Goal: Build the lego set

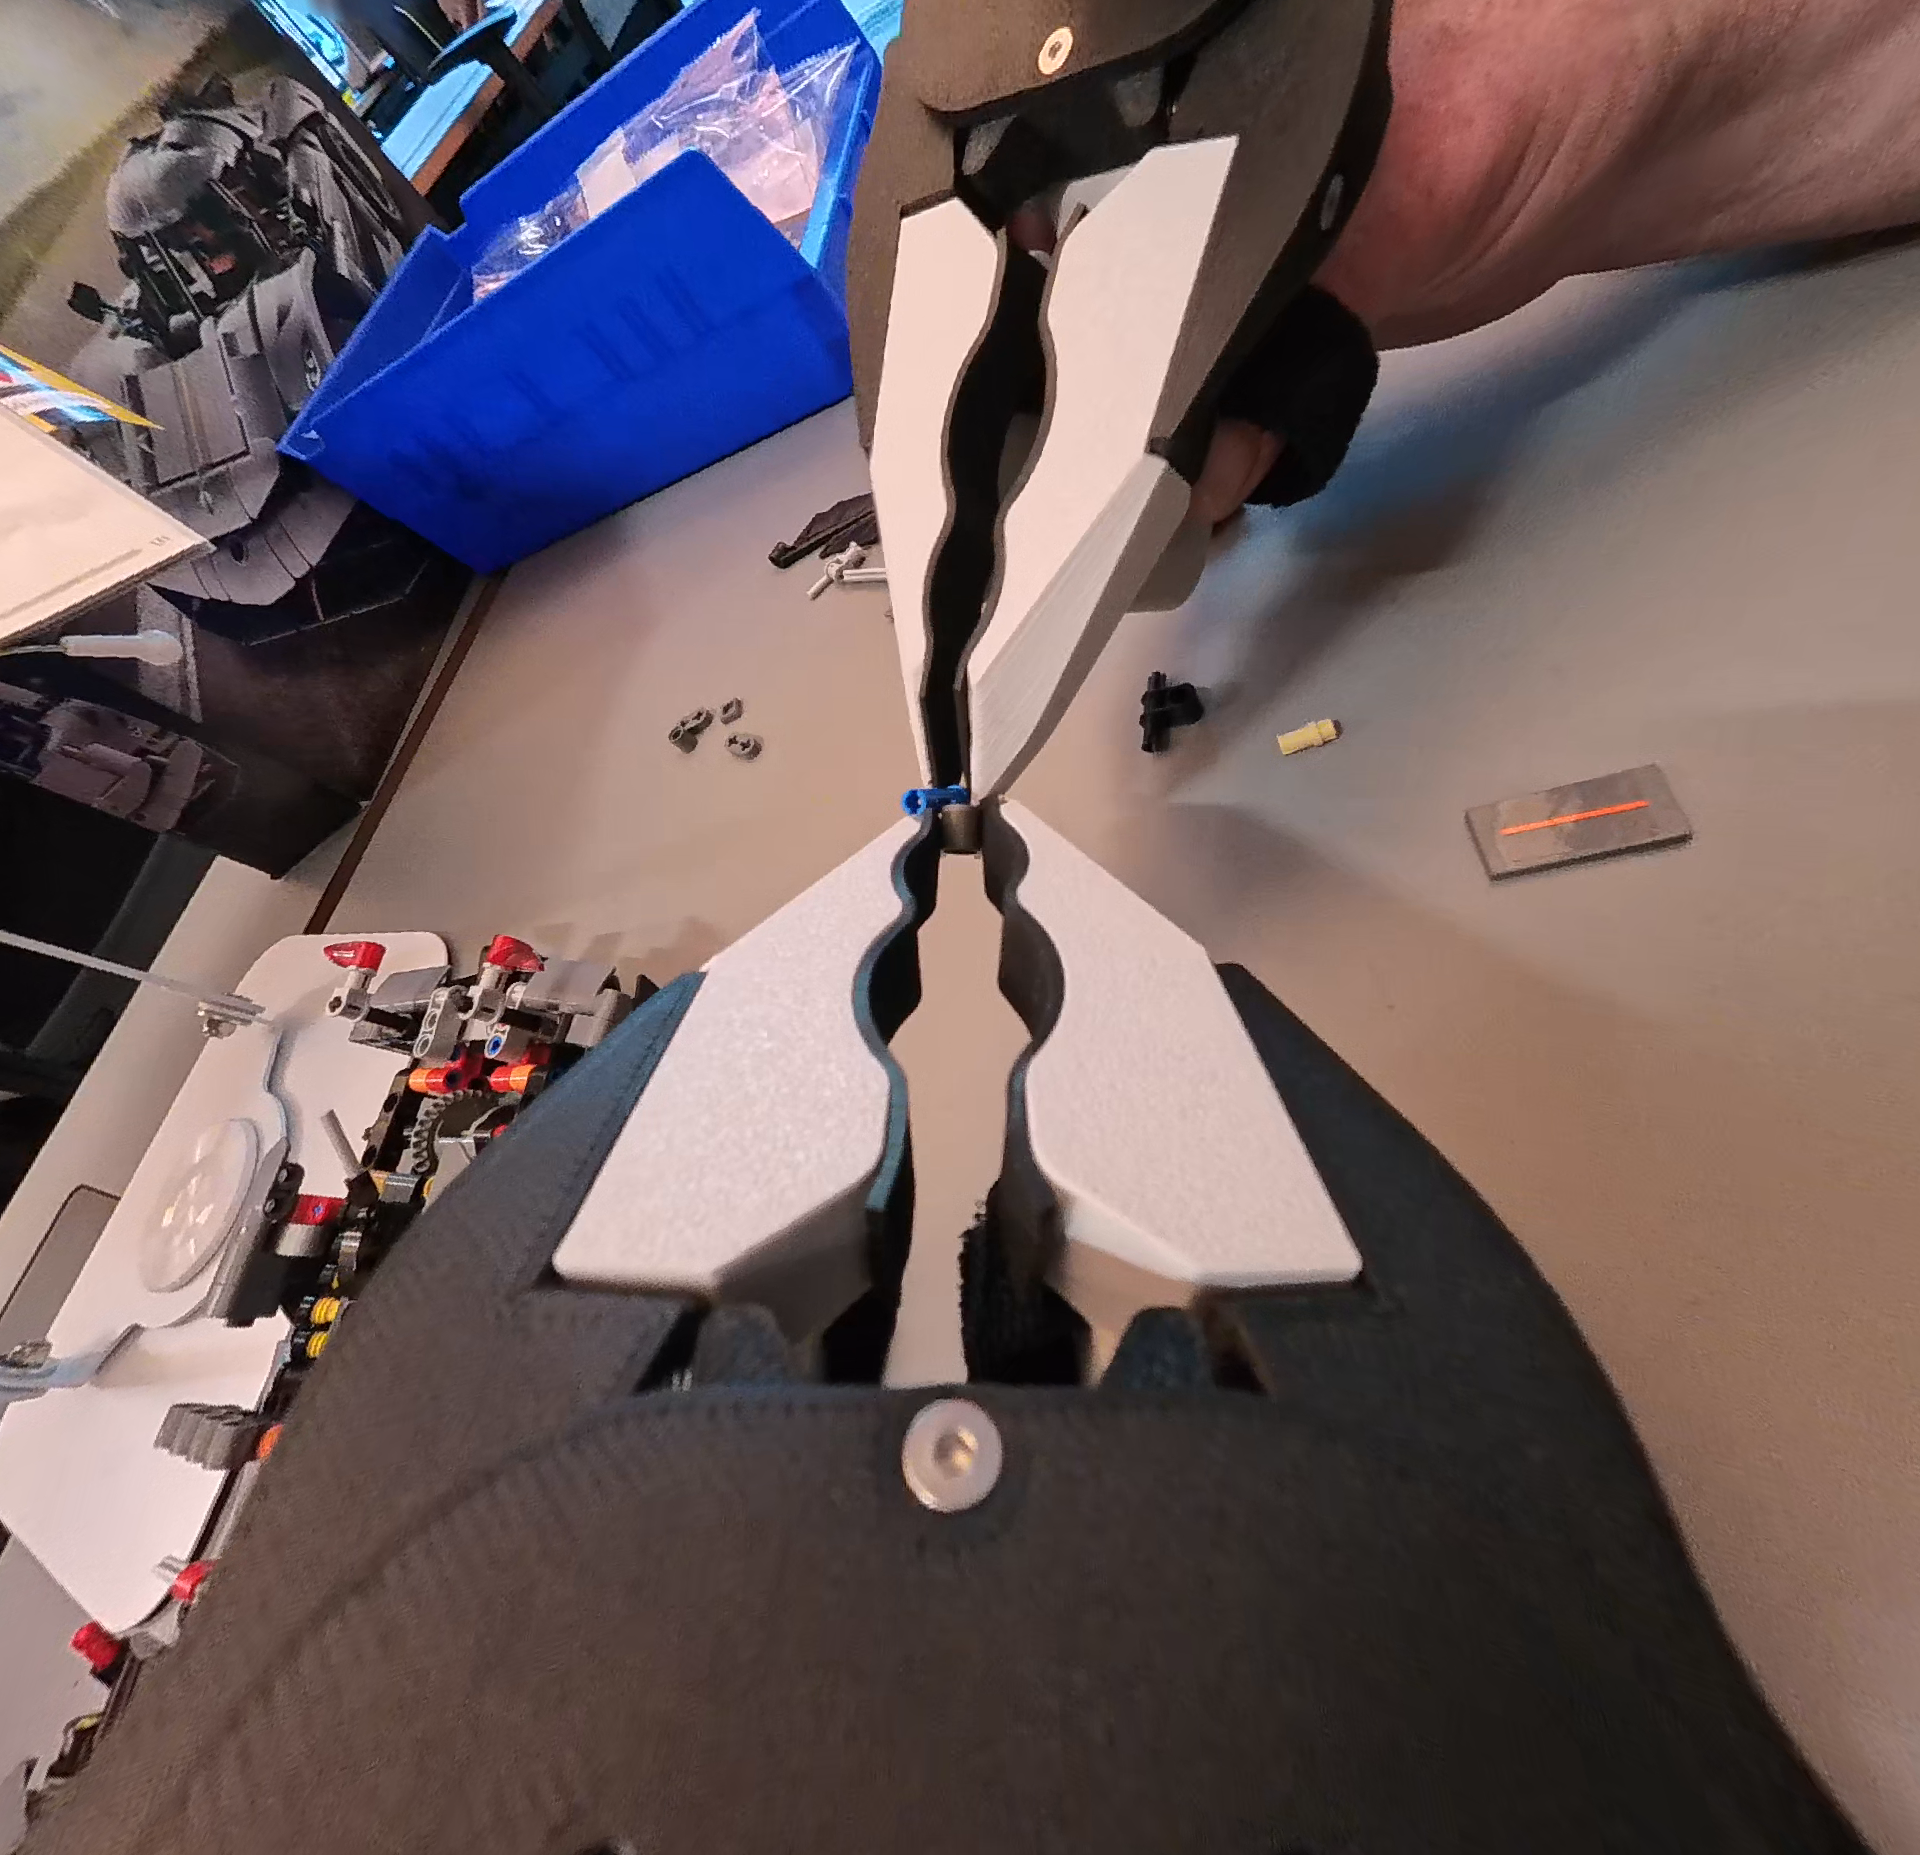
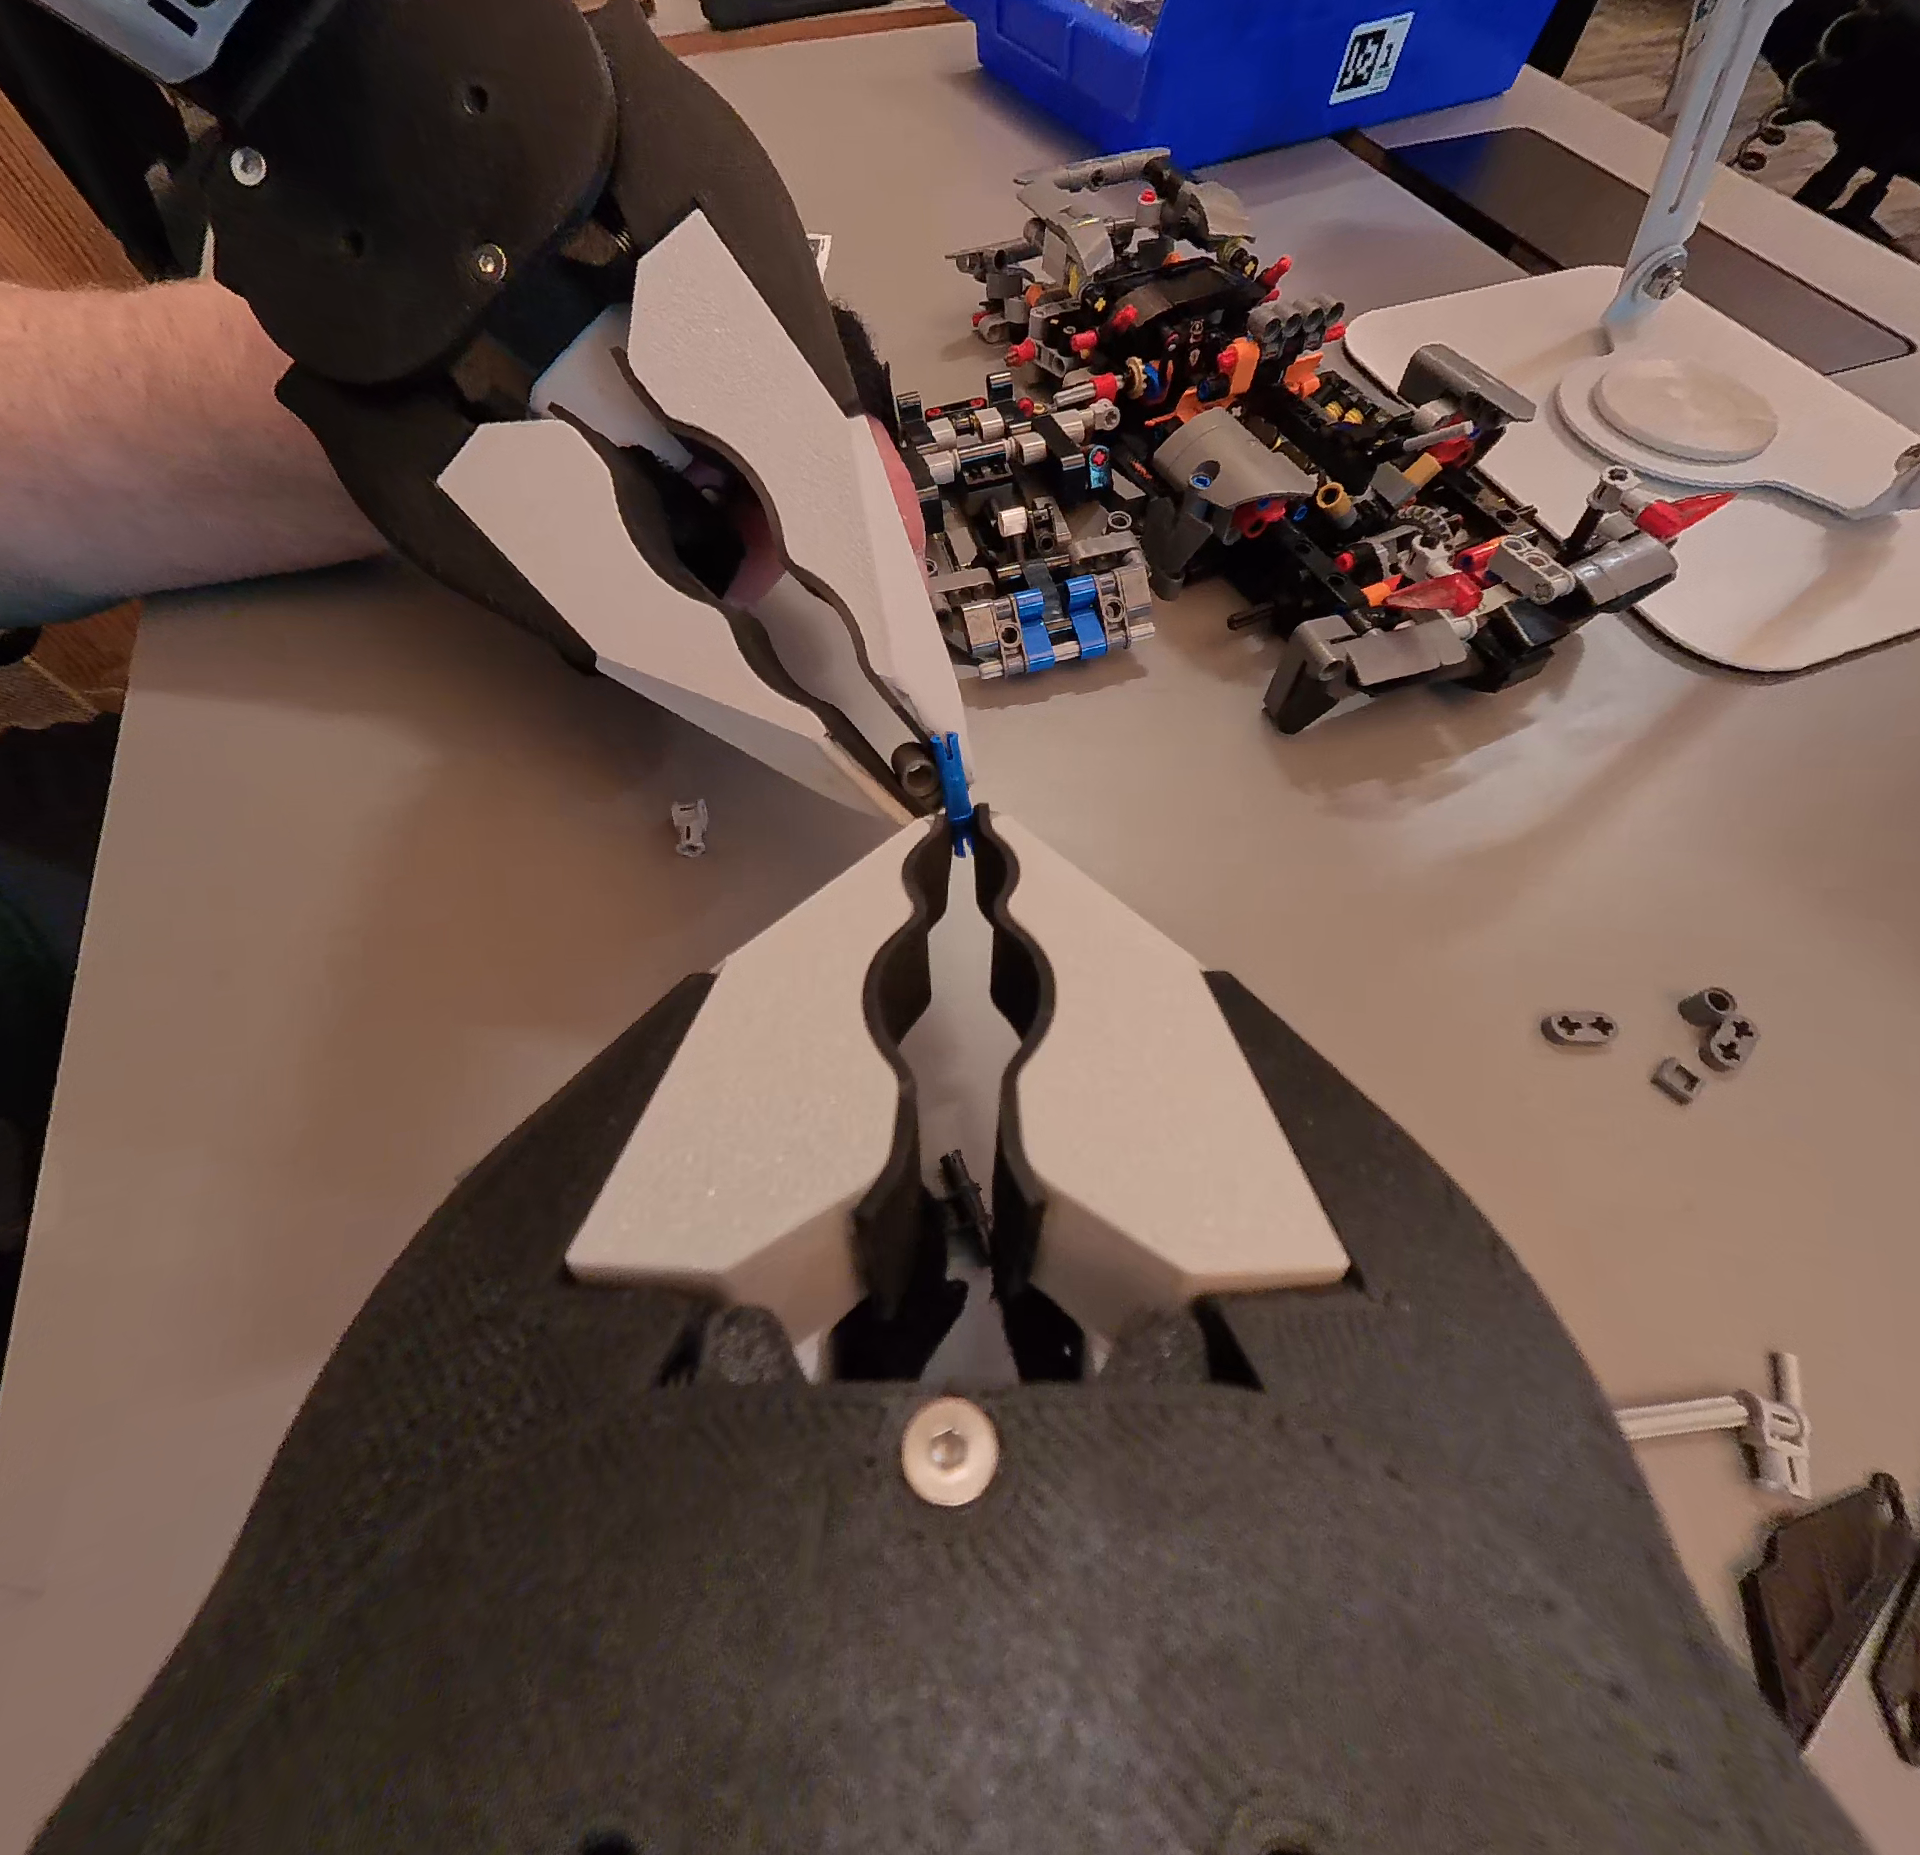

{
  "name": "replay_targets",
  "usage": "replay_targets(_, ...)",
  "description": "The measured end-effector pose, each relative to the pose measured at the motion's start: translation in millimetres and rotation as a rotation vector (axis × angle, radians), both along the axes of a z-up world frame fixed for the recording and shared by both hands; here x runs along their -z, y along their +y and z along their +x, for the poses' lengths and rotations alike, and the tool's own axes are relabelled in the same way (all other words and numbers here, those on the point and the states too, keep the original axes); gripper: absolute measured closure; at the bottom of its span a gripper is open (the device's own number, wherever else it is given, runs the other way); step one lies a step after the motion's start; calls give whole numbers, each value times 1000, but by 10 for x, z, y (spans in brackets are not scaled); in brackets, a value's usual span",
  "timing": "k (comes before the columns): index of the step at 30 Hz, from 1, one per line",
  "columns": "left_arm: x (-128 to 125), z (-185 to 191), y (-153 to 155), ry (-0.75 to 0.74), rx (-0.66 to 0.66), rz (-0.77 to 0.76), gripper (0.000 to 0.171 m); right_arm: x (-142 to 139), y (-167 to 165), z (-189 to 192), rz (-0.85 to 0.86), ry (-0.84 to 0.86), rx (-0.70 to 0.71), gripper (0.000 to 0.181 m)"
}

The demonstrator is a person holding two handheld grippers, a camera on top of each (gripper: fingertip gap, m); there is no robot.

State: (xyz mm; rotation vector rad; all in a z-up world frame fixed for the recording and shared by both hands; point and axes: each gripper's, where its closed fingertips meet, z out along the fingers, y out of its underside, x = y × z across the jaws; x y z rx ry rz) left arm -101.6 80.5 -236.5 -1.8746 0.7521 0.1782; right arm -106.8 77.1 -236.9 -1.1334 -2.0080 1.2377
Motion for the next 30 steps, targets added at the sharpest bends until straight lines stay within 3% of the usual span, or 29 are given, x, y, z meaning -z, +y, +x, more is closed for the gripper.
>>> replay_targets(30,-65,14,19,-56,5,33,166,-61,17,7,-23,20,6,180)
